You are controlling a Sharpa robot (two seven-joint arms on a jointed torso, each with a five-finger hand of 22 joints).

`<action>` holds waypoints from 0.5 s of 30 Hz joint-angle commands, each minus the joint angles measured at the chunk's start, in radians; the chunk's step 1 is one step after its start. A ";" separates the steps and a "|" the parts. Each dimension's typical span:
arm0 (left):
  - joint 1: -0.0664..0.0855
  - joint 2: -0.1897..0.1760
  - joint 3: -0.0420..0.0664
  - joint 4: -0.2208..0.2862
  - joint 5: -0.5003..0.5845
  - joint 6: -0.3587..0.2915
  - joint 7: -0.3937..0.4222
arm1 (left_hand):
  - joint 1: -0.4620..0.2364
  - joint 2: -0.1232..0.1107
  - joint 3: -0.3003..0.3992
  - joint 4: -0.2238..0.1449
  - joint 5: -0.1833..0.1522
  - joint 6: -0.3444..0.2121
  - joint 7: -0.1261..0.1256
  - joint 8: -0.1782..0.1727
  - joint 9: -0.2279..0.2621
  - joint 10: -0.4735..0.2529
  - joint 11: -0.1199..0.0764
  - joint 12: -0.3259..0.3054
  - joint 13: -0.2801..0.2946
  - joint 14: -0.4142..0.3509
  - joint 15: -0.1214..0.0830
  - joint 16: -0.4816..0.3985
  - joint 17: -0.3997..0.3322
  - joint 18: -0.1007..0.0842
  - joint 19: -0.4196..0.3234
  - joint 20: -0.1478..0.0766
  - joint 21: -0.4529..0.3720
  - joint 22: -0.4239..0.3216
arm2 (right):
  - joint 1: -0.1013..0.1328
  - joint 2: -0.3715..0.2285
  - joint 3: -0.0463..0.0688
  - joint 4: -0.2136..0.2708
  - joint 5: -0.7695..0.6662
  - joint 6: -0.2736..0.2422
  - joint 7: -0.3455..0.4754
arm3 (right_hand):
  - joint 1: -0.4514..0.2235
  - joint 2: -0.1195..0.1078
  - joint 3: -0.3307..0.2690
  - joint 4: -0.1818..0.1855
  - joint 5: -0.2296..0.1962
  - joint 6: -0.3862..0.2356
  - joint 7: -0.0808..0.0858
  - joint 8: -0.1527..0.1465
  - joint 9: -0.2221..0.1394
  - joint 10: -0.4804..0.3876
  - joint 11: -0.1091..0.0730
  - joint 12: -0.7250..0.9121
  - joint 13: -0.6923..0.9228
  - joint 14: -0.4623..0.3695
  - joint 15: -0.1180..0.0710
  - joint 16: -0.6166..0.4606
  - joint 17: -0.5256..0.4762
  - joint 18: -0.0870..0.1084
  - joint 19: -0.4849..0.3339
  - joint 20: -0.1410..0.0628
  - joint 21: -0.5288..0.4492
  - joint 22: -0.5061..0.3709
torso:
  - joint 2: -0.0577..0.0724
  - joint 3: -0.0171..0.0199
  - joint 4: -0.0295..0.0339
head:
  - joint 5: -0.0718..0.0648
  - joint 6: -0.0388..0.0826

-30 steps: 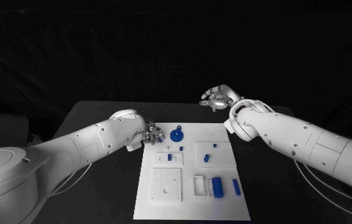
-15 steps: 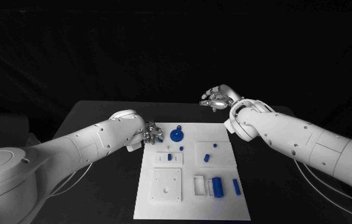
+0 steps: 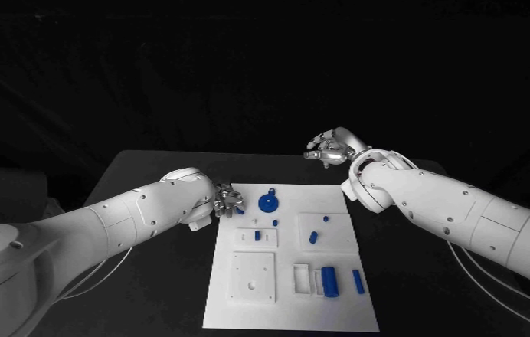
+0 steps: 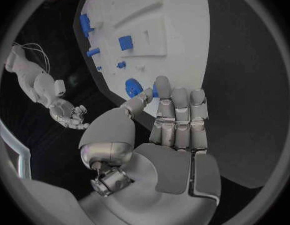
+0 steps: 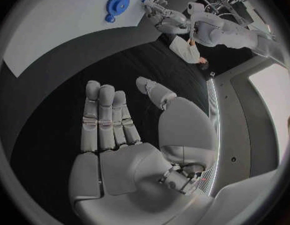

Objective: Assemble the parts on the task board

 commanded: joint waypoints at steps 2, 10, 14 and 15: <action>0.001 -0.038 0.001 0.064 0.044 -0.082 -0.004 | -0.004 0.005 -0.002 -0.006 0.004 0.040 -0.030 0.007 -0.001 0.015 -0.002 0.006 -0.002 0.011 -0.003 0.006 -0.001 0.000 0.015 -0.089 0.009 0.019 | 0.000 -0.005 0.000 0.001 -0.010 0.014 0.003 | -0.007 0.002 -0.005 0.001 0.004 0.000 0.009 -0.006 0.001 -0.006 0.000 0.005 -0.001 0.001 0.003 -0.005 -0.001 0.016 0.005 0.001 -0.005 0.002 | -0.001 0.0004 0.0008 | 0.001 -0.001; 0.004 -0.136 0.000 0.226 0.035 -0.147 -0.012 | -0.008 -0.010 -0.001 -0.007 0.009 0.060 -0.038 0.011 -0.005 0.037 -0.009 0.009 -0.004 0.033 -0.013 0.010 -0.004 0.003 0.036 -0.098 0.014 0.018 | 0.000 -0.013 0.000 0.006 -0.010 0.014 0.002 | -0.007 0.001 -0.005 0.002 0.007 -0.001 0.009 -0.006 0.001 -0.006 0.000 0.006 -0.003 0.001 0.003 -0.006 -0.001 0.016 0.005 0.001 -0.006 0.002 | -0.001 -0.0004 0.0018 | 0.001 -0.003; 0.004 -0.166 -0.002 0.282 0.011 -0.182 -0.013 | -0.007 -0.021 0.001 -0.006 0.012 0.074 -0.043 0.015 -0.008 0.054 -0.015 0.013 -0.004 0.048 -0.021 0.013 -0.004 0.005 0.050 -0.104 0.017 0.017 | 0.000 -0.017 0.000 0.007 -0.011 0.018 0.002 | -0.007 0.001 -0.004 0.002 0.012 -0.001 0.009 -0.006 0.001 -0.007 0.000 0.007 -0.004 0.001 0.003 -0.006 -0.001 0.016 0.005 0.001 -0.007 0.003 | -0.001 -0.0009 0.0023 | 0.000 -0.004; 0.004 -0.173 -0.003 0.297 -0.006 -0.198 -0.010 | -0.006 -0.024 0.001 -0.005 0.015 0.078 -0.045 0.017 -0.008 0.058 -0.017 0.014 -0.004 0.053 -0.023 0.014 -0.004 0.005 0.054 -0.106 0.019 0.017 | 0.000 -0.018 0.000 0.007 -0.013 0.018 0.002 | -0.006 0.001 -0.004 0.002 0.013 0.000 0.009 -0.006 0.001 -0.007 0.000 0.008 -0.005 0.001 0.003 -0.006 -0.001 0.016 0.005 0.000 -0.008 0.004 | 0.000 -0.0011 0.0016 | 0.001 -0.004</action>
